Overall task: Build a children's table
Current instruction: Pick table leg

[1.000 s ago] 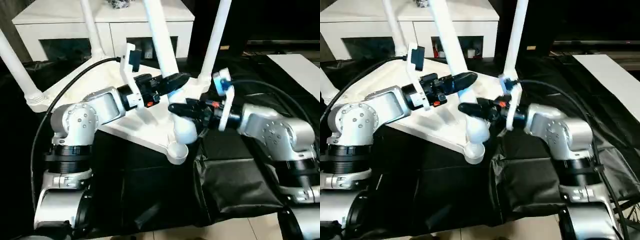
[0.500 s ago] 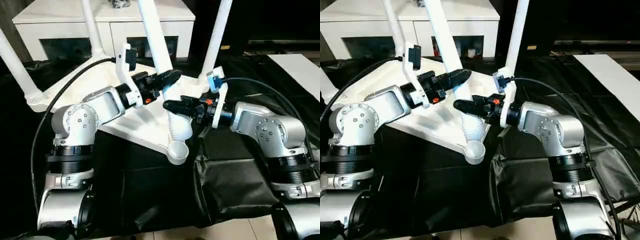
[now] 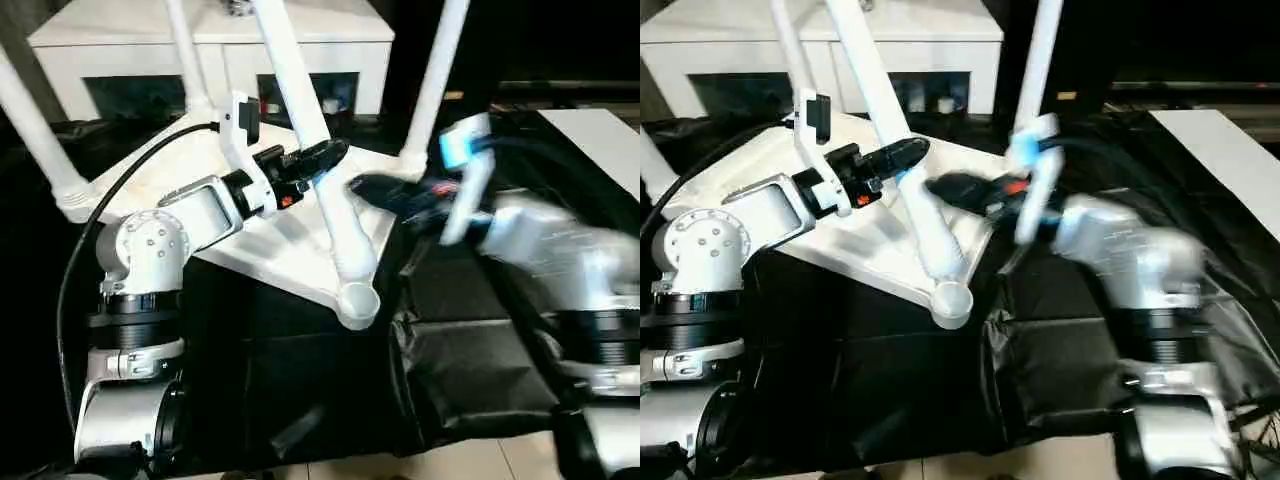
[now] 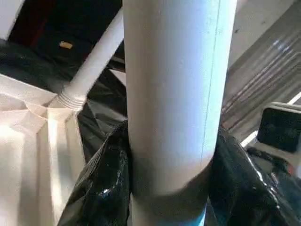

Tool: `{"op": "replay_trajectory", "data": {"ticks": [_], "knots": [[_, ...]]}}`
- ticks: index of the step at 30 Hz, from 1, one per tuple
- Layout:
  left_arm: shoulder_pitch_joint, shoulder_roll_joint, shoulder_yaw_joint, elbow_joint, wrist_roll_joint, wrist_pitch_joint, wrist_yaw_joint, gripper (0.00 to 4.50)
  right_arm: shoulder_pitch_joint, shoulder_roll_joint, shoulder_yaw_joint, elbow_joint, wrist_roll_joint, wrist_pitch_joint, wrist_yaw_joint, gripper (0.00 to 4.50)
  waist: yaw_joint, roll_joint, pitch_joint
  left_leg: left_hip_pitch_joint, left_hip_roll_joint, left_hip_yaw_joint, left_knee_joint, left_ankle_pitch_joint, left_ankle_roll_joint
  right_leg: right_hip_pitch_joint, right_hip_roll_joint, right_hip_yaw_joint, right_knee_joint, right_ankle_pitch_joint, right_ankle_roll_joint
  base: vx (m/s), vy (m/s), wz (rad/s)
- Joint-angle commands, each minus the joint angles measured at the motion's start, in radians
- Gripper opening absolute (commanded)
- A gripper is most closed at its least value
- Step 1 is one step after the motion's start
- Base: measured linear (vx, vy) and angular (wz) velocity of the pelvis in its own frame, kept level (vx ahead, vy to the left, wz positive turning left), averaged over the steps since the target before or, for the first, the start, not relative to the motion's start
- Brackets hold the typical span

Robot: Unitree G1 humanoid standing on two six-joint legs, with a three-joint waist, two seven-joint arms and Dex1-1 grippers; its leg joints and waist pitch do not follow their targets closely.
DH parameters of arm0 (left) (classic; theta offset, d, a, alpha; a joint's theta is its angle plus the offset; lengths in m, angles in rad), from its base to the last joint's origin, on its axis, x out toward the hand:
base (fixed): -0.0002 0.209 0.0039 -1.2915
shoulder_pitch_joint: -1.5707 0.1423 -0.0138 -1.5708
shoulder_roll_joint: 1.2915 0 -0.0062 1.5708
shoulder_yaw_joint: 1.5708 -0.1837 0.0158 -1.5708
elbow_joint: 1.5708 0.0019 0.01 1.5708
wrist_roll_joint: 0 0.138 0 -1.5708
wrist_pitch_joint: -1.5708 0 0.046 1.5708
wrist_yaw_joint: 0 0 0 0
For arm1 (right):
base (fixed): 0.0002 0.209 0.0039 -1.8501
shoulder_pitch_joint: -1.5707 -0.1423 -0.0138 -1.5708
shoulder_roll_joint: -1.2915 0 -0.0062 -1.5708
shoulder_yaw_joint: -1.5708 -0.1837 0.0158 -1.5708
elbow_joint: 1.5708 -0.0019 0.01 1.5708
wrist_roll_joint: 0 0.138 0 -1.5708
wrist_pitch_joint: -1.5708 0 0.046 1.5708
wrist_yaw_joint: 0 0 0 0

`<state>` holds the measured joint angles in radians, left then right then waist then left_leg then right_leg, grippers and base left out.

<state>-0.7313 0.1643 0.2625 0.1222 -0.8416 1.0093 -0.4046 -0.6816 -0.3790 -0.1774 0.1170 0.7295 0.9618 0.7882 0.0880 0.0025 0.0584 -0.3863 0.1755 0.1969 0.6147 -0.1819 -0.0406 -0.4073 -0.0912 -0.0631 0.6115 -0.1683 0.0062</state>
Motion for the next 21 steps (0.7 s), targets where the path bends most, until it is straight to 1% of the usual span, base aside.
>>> {"op": "replay_trajectory", "data": {"ticks": [1, 2, 4, 5, 6, 7, 9, 10, 12, 13, 14, 16, 17, 18, 19, 20, 21], "knots": [[0.01, -0.005, 0.011, -0.043, -0.059, 0.02, -0.053, 1.88, 0.013, -0.029, -0.002, -0.036, -0.002, 0.021, -0.006, 3.04, 0.0, -0.004, -0.078, 0.024, 0.041, -0.019, -0.07, -0.137, -0.006, 0.052, -0.047, 0.039, -0.064, -0.173, -0.23, 0.0, 0.0, 0.0], [0.014, -0.005, 0.012, -0.052, -0.075, 0.02, -0.076, 1.88, 0.023, -0.041, 0.009, -0.046, -0.01, 0.021, 0.001, 3.04, 0.001, -0.004, -0.077, 0.024, 0.042, -0.02, -0.071, -0.141, -0.01, 0.053, -0.048, 0.039, -0.064, -0.183, -0.228, 0.0, 0.0, 0.0], [0.017, -0.008, 0.017, -0.059, -0.095, 0.023, -0.1, 1.88, 0.028, -0.047, 0.012, -0.056, -0.006, 0.028, 0.005, 3.04, 0.0, -0.004, -0.077, 0.024, 0.042, -0.02, -0.071, -0.149, -0.011, 0.052, -0.048, 0.039, -0.065, -0.193, -0.222, 0.0, 0.0, 0.0], [0.017, -0.011, 0.024, -0.06, -0.113, 0.028, -0.112, 1.88, 0.03, -0.05, 0.012, -0.063, 0.001, 0.038, 0.005, 3.04, -0.001, -0.009, -0.076, 0.025, 0.041, -0.019, -0.071, -0.155, -0.008, 0.052, -0.049, 0.039, -0.067, -0.207, -0.222, 0.0, 0.0, 0.0], [0.016, -0.016, 0.034, -0.059, -0.129, 0.031, -0.12, 1.88, 0.032, -0.054, 0.013, -0.07, 0.009, 0.047, 0.009, 3.04, -0.001, -0.008, -0.075, 0.024, 0.042, -0.02, -0.072, -0.161, -0.01, 0.051, -0.05, 0.04, -0.068, -0.224, -0.219, 0.0, 0.0, 0.0], [0.014, -0.022, 0.046, -0.055, -0.148, 0.03, -0.127, 1.88, 0.033, -0.057, 0.012, -0.078, 0.02, 0.062, 0.012, 3.04, -0.001, -0.008, -0.075, 0.025, 0.043, -0.02, -0.072, -0.165, -0.01, 0.051, -0.05, 0.04, -0.069, -0.23, -0.218, 0.0, 0.0, 0.0], [0.006, -0.039, 0.084, -0.034, -0.195, 0.03, -0.123, 1.88, 0.034, -0.063, 0.019, -0.095, 0.041, 0.086, 0.023, 3.04, -0.002, -0.013, -0.074, 0.022, 0.041, -0.019, -0.071, -0.161, -0.006, 0.053, -0.049, 0.04, -0.07, -0.238, -0.212, 0.0, 0.0, 0.0], [0.003, -0.042, 0.095, -0.024, -0.211, 0.029, -0.126, 1.88, 0.033, -0.065, 0.023, -0.102, 0.051, 0.096, 0.028, 3.04, -0.001, -0.013, -0.074, 0.022, 0.041, -0.019, -0.07, -0.162, -0.005, 0.053, -0.049, 0.04, -0.07, -0.242, -0.21, 0.0, 0.0, 0.0], [0.01, -0.035, 0.08, -0.03, -0.2, 0.021, -0.147, 1.88, 0.03, -0.062, 0.027, -0.104, 0.055, 0.1, 0.03, 3.04, -0.002, -0.013, -0.074, 0.023, 0.042, -0.02, -0.071, -0.159, -0.002, 0.051, -0.049, 0.04, -0.072, -0.25, -0.201, 0.0, 0.0, 0.0], [0.019, -0.025, 0.057, -0.04, -0.183, 0.011, -0.177, 1.88, 0.022, -0.055, 0.033, -0.102, 0.058, 0.103, 0.033, 3.04, -0.002, -0.013, -0.074, 0.024, 0.042, -0.02, -0.072, -0.16, -0.002, 0.049, -0.048, 0.04, -0.074, -0.264, -0.192, 0.0, 0.0, 0.0], [0.022, -0.02, 0.046, -0.043, -0.176, 0.007, -0.192, 1.88, 0.018, -0.051, 0.036, -0.101, 0.059, 0.105, 0.035, 3.04, -0.002, -0.015, -0.073, 0.024, 0.042, -0.02, -0.073, -0.16, -0.003, 0.048, -0.049, 0.04, -0.076, -0.275, -0.185, 0.0, 0.0, 0.0], [0.023, -0.01, 0.029, -0.043, -0.163, 0.001, -0.206, 1.88, 0.011, -0.048, 0.045, -0.1, 0.06, 0.11, 0.044, 3.04, -0.002, -0.014, -0.073, 0.024, 0.044, -0.021, -0.074, -0.159, -0.009, 0.048, -0.049, 0.04, -0.073, -0.276, -0.179, 0.0, 0.0, 0.0], [0.023, -0.006, 0.021, -0.042, -0.158, -0.003, -0.217, 1.88, 0.006, -0.045, 0.047, -0.097, 0.063, 0.113, 0.047, 3.04, -0.002, -0.016, -0.074, 0.025, 0.044, -0.021, -0.075, -0.156, -0.011, 0.047, -0.049, 0.041, -0.073, -0.272, -0.176, 0.0, 0.0, 0.0], [0.024, 0.01, -0.001, -0.046, -0.144, -0.011, -0.242, 1.88, -0.004, -0.042, 0.047, -0.09, 0.081, 0.13, 0.06, 3.04, -0.003, -0.019, -0.074, 0.024, 0.044, -0.02, -0.074, -0.148, -0.011, 0.048, -0.049, 0.041, -0.071, -0.258, -0.179, 0.0, 0.0, 0.0], [0.025, 0.02, -0.016, -0.05, -0.136, -0.014, -0.256, 1.88, -0.009, -0.041, 0.046, -0.086, 0.092, 0.138, 0.067, 3.31, -0.001, -0.017, -0.074, 0.024, 0.044, -0.021, -0.074, -0.143, -0.009, 0.048, -0.05, 0.041, -0.07, -0.255, -0.181, 0.0, 0.0, 0.0], [0.028, 0.031, -0.033, -0.056, -0.124, -0.02, -0.275, 1.88, -0.014, -0.042, 0.046, -0.083, 0.101, 0.146, 0.073, 3.31, -0.001, -0.015, -0.075, 0.024, 0.044, -0.02, -0.074, -0.138, -0.008, 0.048, -0.049, 0.042, -0.068, -0.245, -0.183, 0.0, 0.0, 0.0], [0.028, 0.031, -0.033, -0.056, -0.124, -0.02, -0.275, 1.88, -0.014, -0.042, 0.046, -0.083, 0.101, 0.146, 0.073, 3.37, -0.001, -0.015, -0.074, 0.025, 0.044, -0.021, -0.074, -0.138, -0.008, 0.047, -0.049, 0.041, -0.068, -0.243, -0.183, 0.0, 0.0, 0.0]]}}
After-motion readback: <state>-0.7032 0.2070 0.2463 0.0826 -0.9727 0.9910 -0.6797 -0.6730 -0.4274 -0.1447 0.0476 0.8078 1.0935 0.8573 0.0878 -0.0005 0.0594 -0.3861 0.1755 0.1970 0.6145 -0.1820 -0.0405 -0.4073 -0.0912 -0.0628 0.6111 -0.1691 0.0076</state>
